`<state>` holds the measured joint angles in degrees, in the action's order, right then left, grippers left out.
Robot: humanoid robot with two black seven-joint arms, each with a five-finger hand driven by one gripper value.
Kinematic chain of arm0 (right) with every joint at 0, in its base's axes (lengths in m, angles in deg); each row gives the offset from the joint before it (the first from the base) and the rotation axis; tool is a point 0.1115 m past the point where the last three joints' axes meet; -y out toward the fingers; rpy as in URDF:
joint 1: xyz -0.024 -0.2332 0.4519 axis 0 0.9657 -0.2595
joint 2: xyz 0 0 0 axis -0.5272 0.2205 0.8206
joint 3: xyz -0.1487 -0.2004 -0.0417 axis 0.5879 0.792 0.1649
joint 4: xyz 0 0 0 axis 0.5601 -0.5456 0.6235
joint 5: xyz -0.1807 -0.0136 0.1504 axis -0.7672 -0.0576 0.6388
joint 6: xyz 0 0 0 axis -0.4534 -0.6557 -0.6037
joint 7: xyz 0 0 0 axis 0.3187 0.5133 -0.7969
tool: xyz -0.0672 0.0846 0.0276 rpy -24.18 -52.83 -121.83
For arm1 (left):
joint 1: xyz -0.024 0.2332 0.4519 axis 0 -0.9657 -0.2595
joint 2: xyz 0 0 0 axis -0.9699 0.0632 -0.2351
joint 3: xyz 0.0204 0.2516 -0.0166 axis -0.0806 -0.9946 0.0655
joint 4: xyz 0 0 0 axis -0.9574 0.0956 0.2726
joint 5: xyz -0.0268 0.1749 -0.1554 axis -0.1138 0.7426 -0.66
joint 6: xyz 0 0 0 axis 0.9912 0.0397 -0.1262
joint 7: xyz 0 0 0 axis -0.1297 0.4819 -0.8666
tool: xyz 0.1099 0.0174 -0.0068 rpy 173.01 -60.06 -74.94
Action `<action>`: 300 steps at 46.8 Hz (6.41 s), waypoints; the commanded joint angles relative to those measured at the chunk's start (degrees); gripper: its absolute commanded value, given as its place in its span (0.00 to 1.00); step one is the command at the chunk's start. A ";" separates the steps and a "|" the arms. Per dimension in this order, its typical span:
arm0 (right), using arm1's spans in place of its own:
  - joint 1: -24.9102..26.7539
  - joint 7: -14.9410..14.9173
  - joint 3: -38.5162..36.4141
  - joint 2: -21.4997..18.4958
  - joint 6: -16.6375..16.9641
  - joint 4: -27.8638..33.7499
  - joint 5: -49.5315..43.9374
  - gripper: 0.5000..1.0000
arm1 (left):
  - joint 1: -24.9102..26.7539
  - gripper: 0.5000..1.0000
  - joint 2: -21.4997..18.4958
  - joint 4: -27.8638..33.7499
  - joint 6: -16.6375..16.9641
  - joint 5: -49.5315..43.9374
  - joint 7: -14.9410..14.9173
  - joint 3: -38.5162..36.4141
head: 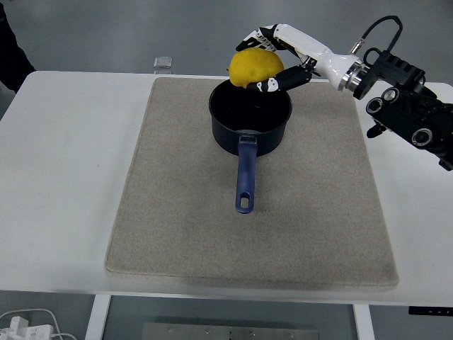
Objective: Put the potato in the blue pot
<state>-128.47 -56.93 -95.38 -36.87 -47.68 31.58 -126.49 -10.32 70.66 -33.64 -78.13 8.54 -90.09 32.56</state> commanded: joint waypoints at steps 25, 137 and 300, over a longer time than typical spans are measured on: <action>0.42 0.00 0.61 -4.52 -0.08 4.00 0.10 0.00 | -0.08 1.00 -0.01 0.12 0.01 -0.01 0.02 -0.09; 5.87 0.00 2.01 -9.36 -5.62 16.40 0.10 0.00 | -0.08 1.00 -0.01 0.04 0.01 -0.19 0.02 0.00; 9.21 14.52 -12.14 -5.93 -3.25 13.06 56.16 0.81 | 0.01 1.00 -0.01 0.04 0.01 -0.10 0.02 -0.09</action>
<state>-119.39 -42.67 -107.44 -43.68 -50.97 44.63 -74.89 -10.32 70.65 -33.60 -78.12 8.44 -90.07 32.55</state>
